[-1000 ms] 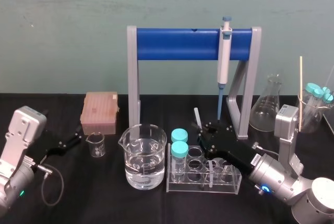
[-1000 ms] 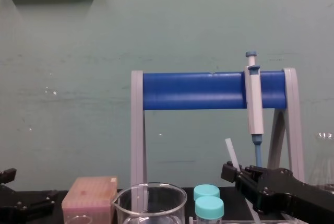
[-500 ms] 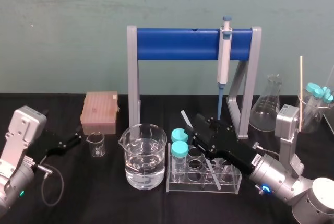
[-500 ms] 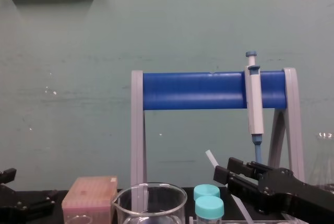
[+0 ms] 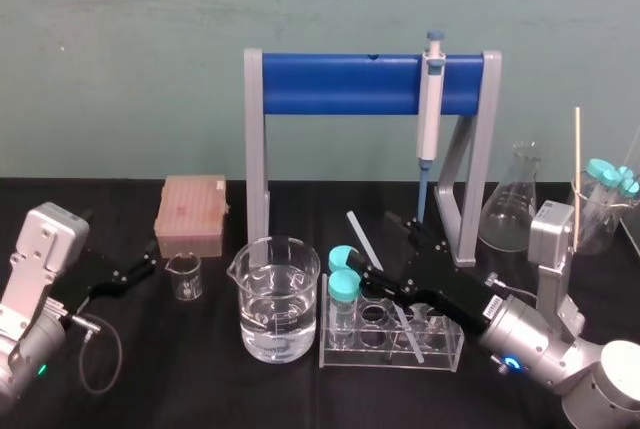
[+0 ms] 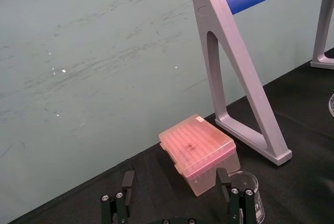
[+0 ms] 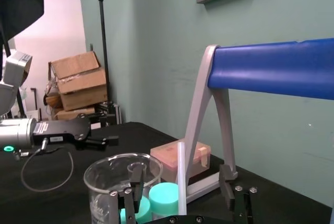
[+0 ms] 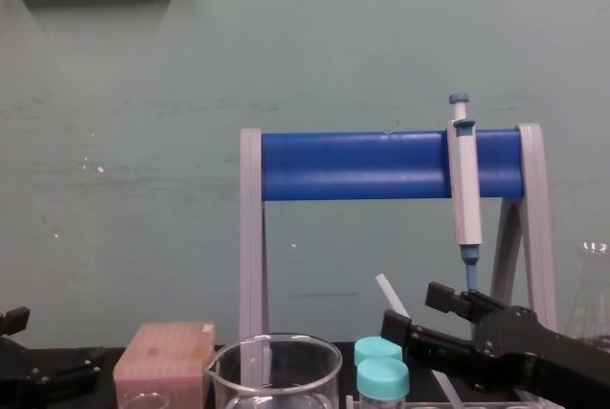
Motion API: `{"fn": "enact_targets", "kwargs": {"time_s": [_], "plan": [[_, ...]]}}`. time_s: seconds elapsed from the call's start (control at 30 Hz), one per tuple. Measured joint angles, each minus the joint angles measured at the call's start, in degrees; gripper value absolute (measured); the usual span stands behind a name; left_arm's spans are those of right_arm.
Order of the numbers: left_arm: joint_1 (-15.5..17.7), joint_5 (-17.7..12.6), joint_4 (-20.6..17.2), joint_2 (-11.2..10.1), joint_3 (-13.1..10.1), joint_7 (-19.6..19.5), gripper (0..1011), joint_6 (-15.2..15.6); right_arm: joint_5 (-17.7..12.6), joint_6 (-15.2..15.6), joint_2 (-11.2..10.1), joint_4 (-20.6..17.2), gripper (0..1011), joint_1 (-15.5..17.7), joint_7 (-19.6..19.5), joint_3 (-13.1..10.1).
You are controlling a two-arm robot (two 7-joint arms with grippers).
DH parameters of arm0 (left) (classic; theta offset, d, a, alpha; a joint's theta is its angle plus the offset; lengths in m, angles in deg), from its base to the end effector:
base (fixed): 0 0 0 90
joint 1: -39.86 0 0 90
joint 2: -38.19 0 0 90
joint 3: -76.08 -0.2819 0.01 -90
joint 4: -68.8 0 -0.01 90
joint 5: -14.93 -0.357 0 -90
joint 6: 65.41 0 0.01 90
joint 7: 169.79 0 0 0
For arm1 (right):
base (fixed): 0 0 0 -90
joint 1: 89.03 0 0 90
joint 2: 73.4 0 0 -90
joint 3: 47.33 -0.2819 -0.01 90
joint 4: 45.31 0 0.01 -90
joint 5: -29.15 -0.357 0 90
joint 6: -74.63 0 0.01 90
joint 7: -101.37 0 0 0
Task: Pick up the stirring rod with one hand, then place it down.
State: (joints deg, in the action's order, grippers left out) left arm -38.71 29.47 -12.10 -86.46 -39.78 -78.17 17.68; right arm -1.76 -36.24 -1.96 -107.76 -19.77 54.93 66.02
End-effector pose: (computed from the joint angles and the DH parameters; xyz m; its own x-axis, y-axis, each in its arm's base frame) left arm 0.4023 0.0654 -0.3050 0.2922 0.8802 0.3739 -0.9553 0.2873 0.0702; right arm 0.4536 -0.0226 -0.3362 0.7960 -0.6049 0.0210 0.5940 0.7875 0.1645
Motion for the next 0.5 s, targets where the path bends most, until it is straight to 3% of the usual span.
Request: {"fn": "enact_targets", "kwargs": {"time_s": [0.13,0.23,0.33,0.5], "plan": [[0.0,0.0,0.0,0.0,0.0,0.0,1000,0.0,0.4,0.9,-1.3,-2.6,1003,1.5,-1.0,-0.3],[0.0,0.0,0.0,0.0,0.0,0.0,1000,0.0,0.4,1.7,-2.4,-5.0,1003,2.9,-1.8,-0.8],[0.0,0.0,0.0,0.0,0.0,0.0,1000,0.0,0.0,2.9,-5.2,-9.8,1003,6.6,-4.0,-2.8],[0.0,0.0,0.0,0.0,0.0,0.0,1000,0.0,0.2,3.6,-7.8,-14.7,1003,11.3,-8.8,-6.3]]}}
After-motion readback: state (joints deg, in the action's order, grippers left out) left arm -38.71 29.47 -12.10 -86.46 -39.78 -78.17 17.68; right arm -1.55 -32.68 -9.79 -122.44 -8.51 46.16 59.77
